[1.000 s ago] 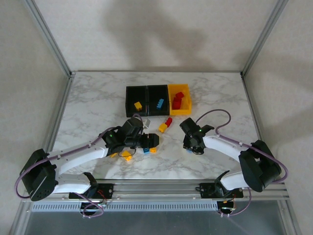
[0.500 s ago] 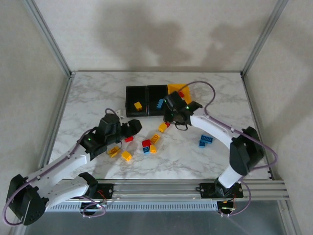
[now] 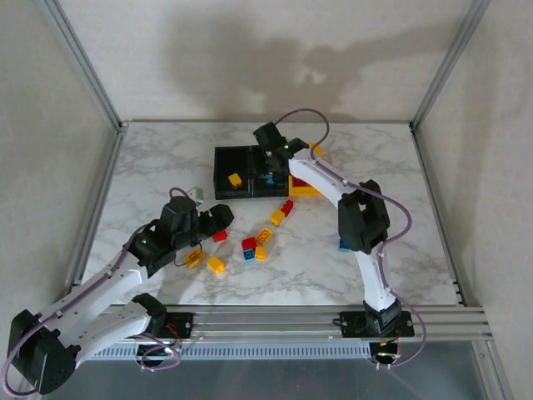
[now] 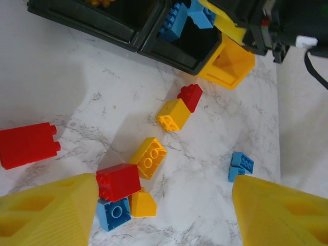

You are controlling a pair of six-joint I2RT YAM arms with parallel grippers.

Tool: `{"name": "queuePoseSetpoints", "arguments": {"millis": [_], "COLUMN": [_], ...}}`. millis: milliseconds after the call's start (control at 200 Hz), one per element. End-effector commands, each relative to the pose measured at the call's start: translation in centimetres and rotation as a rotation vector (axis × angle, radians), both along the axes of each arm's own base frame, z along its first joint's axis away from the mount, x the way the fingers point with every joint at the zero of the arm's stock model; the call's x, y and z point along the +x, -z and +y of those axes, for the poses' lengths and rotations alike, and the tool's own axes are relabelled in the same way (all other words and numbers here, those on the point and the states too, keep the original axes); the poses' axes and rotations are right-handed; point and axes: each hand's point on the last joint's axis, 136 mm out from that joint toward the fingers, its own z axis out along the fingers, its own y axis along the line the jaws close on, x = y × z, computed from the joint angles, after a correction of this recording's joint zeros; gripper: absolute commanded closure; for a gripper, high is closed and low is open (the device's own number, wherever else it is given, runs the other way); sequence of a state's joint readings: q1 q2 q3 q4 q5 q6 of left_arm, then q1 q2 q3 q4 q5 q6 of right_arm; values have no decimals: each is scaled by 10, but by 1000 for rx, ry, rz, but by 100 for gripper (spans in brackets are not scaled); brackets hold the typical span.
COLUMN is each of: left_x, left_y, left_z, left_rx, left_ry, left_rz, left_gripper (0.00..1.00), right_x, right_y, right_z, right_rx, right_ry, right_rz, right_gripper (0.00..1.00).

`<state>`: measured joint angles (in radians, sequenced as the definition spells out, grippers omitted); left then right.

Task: Sort the legos into containers by color
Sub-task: Place the lego in the container.

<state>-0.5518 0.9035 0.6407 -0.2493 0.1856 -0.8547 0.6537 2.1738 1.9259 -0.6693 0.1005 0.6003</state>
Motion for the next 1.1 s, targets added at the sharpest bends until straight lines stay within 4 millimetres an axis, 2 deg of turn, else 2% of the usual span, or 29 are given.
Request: {"name": "queuePoseSetpoints", "arguments": {"millis": [0, 140, 335, 576, 731, 851, 981, 1091], "left_x": [-4, -5, -6, -5, -5, -5, -6, -8], "left_y": [11, 12, 13, 15, 17, 16, 14, 9], "left_z": [11, 14, 18, 17, 15, 12, 1, -16], "left_rx": [21, 22, 24, 20, 14, 11, -6, -15], "left_ry": [-36, -47, -58, -58, -55, -36, 23, 99], "left_rz": [36, 36, 39, 45, 52, 50, 44, 34], "left_gripper": [30, 30, 30, 30, 30, 30, 30, 29], "right_x": [13, 27, 30, 30, 28, 19, -2, -25], "right_y": [6, 17, 31, 24, 7, -20, -49, -67], "right_z": [-1, -1, 2, 3, 3, 6, 1, -15], "right_rx": [-10, -4, 1, 7, 14, 26, 23, 30], "right_ry": [-12, -2, -19, -25, -32, -52, -63, -59], "right_rz": [26, 42, 64, 51, 22, -25, -75, -103], "right_gripper": [69, 67, 64, 53, 52, 51, 48, 44]}}
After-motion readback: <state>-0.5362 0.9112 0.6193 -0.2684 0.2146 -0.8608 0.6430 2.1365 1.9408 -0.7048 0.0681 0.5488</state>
